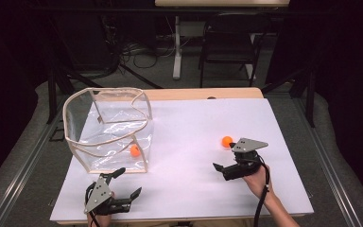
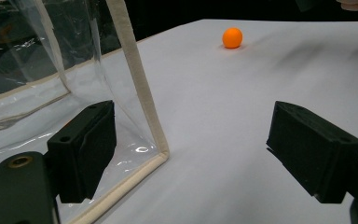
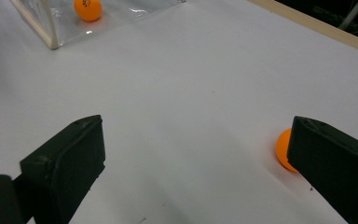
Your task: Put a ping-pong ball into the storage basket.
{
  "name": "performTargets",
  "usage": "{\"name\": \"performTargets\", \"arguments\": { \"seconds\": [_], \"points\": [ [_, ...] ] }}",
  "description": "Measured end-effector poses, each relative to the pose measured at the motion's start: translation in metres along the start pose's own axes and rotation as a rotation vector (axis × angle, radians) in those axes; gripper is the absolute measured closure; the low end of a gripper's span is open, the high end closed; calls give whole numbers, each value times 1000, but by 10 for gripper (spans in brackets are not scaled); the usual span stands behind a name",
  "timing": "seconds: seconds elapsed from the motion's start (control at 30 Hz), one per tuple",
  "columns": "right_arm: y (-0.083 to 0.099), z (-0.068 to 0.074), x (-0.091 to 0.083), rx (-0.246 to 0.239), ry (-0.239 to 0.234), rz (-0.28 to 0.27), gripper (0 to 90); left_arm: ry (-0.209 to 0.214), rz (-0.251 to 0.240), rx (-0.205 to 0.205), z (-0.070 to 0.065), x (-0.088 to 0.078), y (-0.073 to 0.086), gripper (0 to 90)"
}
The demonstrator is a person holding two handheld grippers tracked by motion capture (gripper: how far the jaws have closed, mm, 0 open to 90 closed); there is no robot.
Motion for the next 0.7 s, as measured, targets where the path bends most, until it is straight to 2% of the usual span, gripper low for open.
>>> {"name": "performTargets", "arguments": {
  "seconds": [0.27, 0.7],
  "points": [
    [4, -5, 1, -7, 18, 14, 21, 4, 0, 2, -1, 0, 0, 157],
    [15, -26, -3, 25, 58, 25, 2, 2, 1, 2, -1, 0, 0, 157]
  ]
}}
Point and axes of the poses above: each handheld gripper's, and its own axes: x roughly forward along the jaws, y roughly out of its underside, z roughly to its left, the point moved 10 cm from there along x, roughly forward along the jaws, and after that the axes turned 10 degrees about -y, right-handed, at the moved point
